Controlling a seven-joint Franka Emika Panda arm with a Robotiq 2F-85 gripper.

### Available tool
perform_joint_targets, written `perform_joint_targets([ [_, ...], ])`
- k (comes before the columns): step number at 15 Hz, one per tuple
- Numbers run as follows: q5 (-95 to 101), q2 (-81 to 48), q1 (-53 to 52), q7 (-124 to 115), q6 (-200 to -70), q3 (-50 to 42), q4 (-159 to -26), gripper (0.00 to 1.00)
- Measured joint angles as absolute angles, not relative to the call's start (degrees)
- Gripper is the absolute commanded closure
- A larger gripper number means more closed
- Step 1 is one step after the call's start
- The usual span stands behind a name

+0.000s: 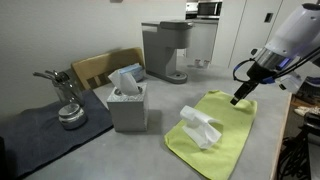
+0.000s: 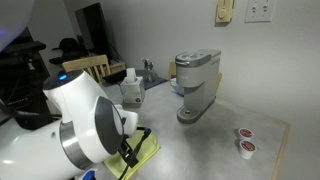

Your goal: Pick up the wipe from the box and wrap it in the towel on the table

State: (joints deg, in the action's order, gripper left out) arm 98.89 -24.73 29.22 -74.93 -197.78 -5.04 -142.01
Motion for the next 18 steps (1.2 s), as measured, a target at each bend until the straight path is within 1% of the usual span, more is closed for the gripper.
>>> perform_joint_targets([
  [3,105.1,-29.4,41.3,-75.3,-198.2,6.7,-140.3,0.00],
  [5,110.5,-30.9,47.8,-76.4,-198.5,11.6,-139.0,0.00],
  [6,112.0,-31.3,49.5,-76.9,-198.5,12.6,-138.6,0.00],
  [13,112.5,-31.4,50.3,-77.0,-198.4,13.4,-138.3,0.00],
  [18,112.5,-28.3,50.1,-76.9,-198.0,13.6,-138.3,0.00],
])
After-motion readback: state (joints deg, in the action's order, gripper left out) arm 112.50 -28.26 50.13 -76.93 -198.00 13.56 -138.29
